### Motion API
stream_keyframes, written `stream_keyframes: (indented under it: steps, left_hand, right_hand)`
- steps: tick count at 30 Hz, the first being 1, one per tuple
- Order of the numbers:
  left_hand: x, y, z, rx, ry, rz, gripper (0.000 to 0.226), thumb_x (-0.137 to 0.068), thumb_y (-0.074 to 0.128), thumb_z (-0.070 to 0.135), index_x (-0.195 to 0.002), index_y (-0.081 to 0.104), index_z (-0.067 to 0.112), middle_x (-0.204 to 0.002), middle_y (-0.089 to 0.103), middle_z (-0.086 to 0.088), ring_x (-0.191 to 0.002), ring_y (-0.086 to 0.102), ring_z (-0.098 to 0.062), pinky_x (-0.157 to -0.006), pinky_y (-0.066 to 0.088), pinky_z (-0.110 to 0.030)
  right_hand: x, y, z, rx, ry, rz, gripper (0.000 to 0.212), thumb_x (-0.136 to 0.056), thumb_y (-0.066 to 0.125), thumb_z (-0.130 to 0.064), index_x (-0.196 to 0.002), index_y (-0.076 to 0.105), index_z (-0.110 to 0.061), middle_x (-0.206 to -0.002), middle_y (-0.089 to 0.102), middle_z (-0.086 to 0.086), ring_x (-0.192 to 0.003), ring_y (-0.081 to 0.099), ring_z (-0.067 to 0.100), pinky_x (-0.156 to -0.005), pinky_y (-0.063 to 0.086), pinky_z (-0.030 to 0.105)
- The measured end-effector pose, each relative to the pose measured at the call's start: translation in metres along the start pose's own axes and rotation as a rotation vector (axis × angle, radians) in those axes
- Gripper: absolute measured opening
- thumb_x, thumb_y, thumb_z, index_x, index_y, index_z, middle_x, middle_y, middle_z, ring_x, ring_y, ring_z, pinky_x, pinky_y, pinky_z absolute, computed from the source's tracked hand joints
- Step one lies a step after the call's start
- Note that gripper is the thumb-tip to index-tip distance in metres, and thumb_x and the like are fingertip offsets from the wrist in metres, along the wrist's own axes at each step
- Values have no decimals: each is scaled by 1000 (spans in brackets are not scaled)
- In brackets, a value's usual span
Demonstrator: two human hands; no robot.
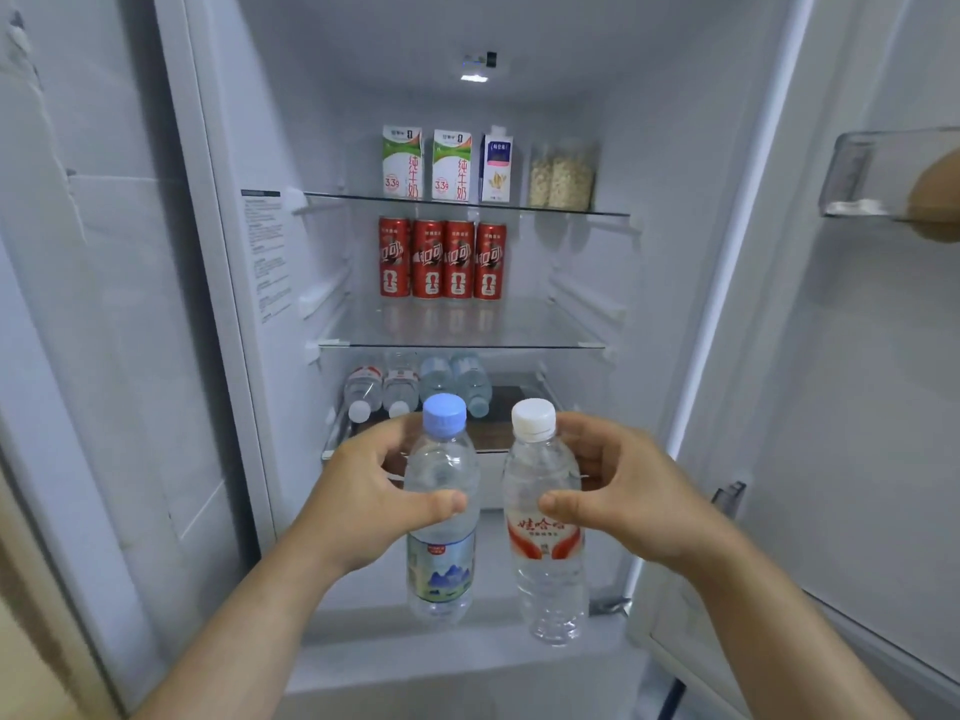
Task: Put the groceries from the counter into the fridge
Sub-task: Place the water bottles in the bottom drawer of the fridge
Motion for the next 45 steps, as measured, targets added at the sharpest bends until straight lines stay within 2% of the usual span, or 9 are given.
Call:
stream_keyframes:
  steps: [4, 10, 16, 22, 27, 32, 35, 38, 45]
  left_hand:
    - [-20, 4, -3, -2, 6, -21, 55, -56, 83, 28, -107, 67, 36, -95, 73, 16, -87, 68, -4, -77, 53, -24]
    - [-49, 9, -8, 40, 17, 7, 54, -58, 89, 13, -101, 69, 39, -92, 75, 11, -83, 71, -9, -72, 55, -22]
    - [-81, 18, -9, 18, 76, 41, 59, -50, 82, 37, -105, 66, 47, -99, 74, 12, -92, 70, -16, -87, 56, -43]
    - [-101, 23, -11, 26, 89, 43, 55, -47, 83, 36, -96, 67, 54, -90, 74, 12, -81, 70, -14, -80, 59, -42]
    - [-117, 26, -20, 25, 120, 31, 65, -61, 89, 4, -91, 67, 56, -88, 74, 14, -78, 71, -10, -75, 59, -39]
    - [-132, 29, -28, -11, 175, 27, 61, -63, 89, 9, -99, 62, 50, -92, 70, 29, -83, 67, 1, -72, 53, -17]
    - [-137, 32, -29, 1, 197, 28, 63, -66, 87, 11, -102, 58, 54, -96, 68, 32, -89, 65, 6, -70, 51, -12]
    - [-141, 35, -35, -11, 223, 34, 65, -67, 87, 18, -105, 55, 59, -101, 64, 36, -94, 62, 8, -75, 51, -16]
    - [-147, 35, -58, -67, 252, 26, 65, -69, 86, 27, -116, 54, 58, -110, 64, 28, -104, 62, 0, -86, 56, -29]
  right_hand:
    - [-16, -5, 3, 19, -27, -11, 65, -75, 80, -9, -133, 58, -31, -116, 72, -9, -107, 69, 13, -96, 54, 46]
    - [-39, -17, 4, 87, -65, 12, 64, -73, 83, -13, -129, 60, -34, -113, 72, -14, -104, 69, 8, -95, 55, 43]
    - [-49, -22, 5, 178, -109, 133, 63, -72, 82, -19, -123, 60, -47, -108, 69, -24, -96, 68, -2, -88, 56, 32]
    - [-59, -24, 5, 118, -97, 258, 60, -77, 79, -21, -125, 57, -48, -110, 68, -20, -89, 69, 1, -75, 58, 22]
    - [-69, -22, 7, 94, -101, 388, 55, -80, 76, -23, -112, 52, -60, -111, 65, -26, -101, 62, -6, -84, 51, 19]
    - [-81, -24, 18, 160, -64, 455, 60, -77, 77, -23, -125, 53, -50, -117, 63, -24, -108, 59, -3, -90, 49, 22]
    - [-89, -22, 19, 214, -115, 465, 61, -76, 78, -20, -121, 53, -54, -119, 58, -31, -110, 54, -10, -90, 43, 12]
    - [-99, -19, 22, 335, -154, 442, 63, -79, 79, -19, -111, 45, -62, -114, 47, -43, -107, 44, -21, -84, 33, -1]
    - [-113, -14, 52, 434, -205, 473, 64, -83, 76, -13, -123, 43, -49, -121, 40, -39, -112, 39, -22, -90, 29, -2]
Point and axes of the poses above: each hand's wrist, its own x-axis away from the middle knuckle, its own y-axis out of the palm, z = x × y, the point moved 5 cm from there along -x, towards the middle knuckle
